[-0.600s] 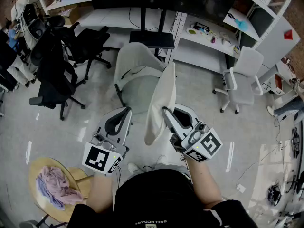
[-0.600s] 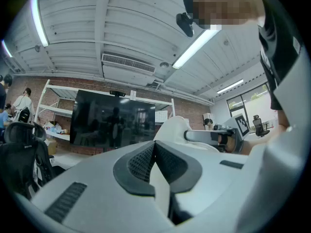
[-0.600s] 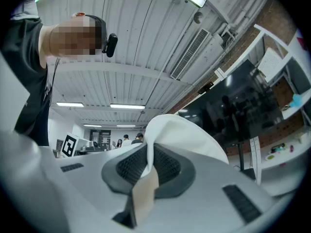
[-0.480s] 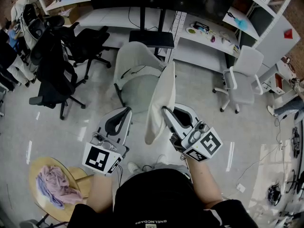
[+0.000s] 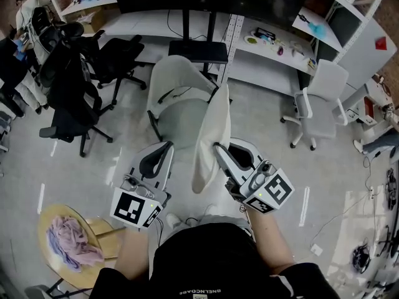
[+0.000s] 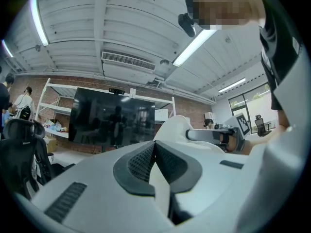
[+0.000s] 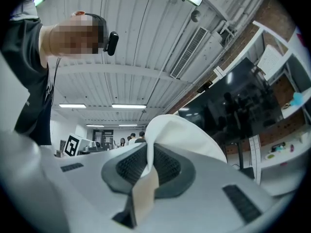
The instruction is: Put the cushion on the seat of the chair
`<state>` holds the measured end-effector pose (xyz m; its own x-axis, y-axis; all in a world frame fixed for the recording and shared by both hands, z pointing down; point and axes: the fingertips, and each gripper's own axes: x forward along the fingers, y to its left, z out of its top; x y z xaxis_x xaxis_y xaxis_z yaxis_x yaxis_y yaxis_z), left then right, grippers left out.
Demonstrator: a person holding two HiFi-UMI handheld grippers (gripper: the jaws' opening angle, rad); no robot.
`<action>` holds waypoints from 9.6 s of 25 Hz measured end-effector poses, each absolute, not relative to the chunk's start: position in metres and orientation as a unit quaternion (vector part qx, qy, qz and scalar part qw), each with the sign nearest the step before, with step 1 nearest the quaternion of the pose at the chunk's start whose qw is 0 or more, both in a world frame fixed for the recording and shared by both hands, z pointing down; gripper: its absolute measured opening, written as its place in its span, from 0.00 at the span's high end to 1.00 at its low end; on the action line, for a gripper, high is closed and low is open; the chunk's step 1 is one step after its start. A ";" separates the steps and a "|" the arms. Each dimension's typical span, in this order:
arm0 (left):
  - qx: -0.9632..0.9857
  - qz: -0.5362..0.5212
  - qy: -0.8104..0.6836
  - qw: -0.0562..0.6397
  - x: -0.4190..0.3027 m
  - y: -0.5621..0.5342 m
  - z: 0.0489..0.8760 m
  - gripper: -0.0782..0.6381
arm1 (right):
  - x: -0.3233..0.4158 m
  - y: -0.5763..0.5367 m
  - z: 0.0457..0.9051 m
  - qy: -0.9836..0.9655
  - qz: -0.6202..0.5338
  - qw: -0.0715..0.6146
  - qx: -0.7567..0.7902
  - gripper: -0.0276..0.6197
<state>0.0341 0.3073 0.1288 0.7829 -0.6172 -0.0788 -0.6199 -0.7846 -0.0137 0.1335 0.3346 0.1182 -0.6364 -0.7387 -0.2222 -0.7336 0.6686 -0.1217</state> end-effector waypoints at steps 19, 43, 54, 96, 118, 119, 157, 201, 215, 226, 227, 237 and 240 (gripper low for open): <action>-0.939 0.022 0.343 0.028 0.137 0.290 0.146 0.88 | 0.234 0.308 0.136 0.909 -0.024 0.132 -0.395 0.89; -0.938 0.004 0.346 -0.017 0.066 0.044 0.181 0.88 | 0.192 0.072 0.173 0.881 -0.064 0.094 -0.459 0.89; -0.942 -0.010 0.333 -0.025 0.019 -0.049 0.191 0.88 | 0.155 -0.026 0.180 0.873 -0.069 0.089 -0.474 0.89; -0.852 -0.071 0.509 -0.095 0.012 -0.073 0.263 0.88 | 0.168 -0.118 0.285 0.933 -0.173 -0.019 -0.316 0.89; -0.845 -0.131 0.487 -0.177 0.051 -0.048 0.364 0.88 | 0.223 -0.098 0.454 0.899 -0.287 -0.117 -0.309 0.89; -0.845 -0.133 0.486 -0.179 0.051 -0.048 0.368 0.88 | 0.225 -0.096 0.461 0.897 -0.291 -0.124 -0.311 0.89; -0.842 -0.128 0.473 -0.226 0.031 -0.030 0.409 0.87 | 0.241 -0.103 0.516 0.842 -0.299 -0.250 -0.373 0.89; -0.661 -0.107 0.670 -0.320 -0.127 0.080 0.497 0.87 | -0.018 -0.105 0.757 0.825 -0.392 -0.339 -0.226 0.88; -0.642 -0.113 0.677 -0.342 -0.147 0.100 0.520 0.87 | -0.042 -0.099 0.820 0.807 -0.390 -0.384 -0.221 0.86; -0.642 -0.121 0.671 -0.349 -0.148 0.110 0.529 0.87 | -0.047 -0.093 0.844 0.796 -0.398 -0.399 -0.222 0.78; -0.642 -0.121 0.671 -0.351 -0.148 0.111 0.530 0.87 | -0.048 -0.093 0.845 0.796 -0.401 -0.396 -0.222 0.76; -0.650 -0.123 0.664 -0.348 -0.150 0.117 0.526 0.87 | -0.050 -0.095 0.827 0.805 -0.421 -0.355 -0.220 0.60; -0.657 -0.124 0.660 -0.344 -0.148 0.115 0.521 0.87 | -0.042 -0.103 0.815 0.807 -0.417 -0.348 -0.232 0.60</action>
<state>-0.1481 0.1146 0.5211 0.0988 -0.7810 0.6167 -0.9516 0.1072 0.2882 -0.0420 -0.1028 0.8151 -0.6498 -0.0843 0.7554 -0.6647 0.5451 -0.5109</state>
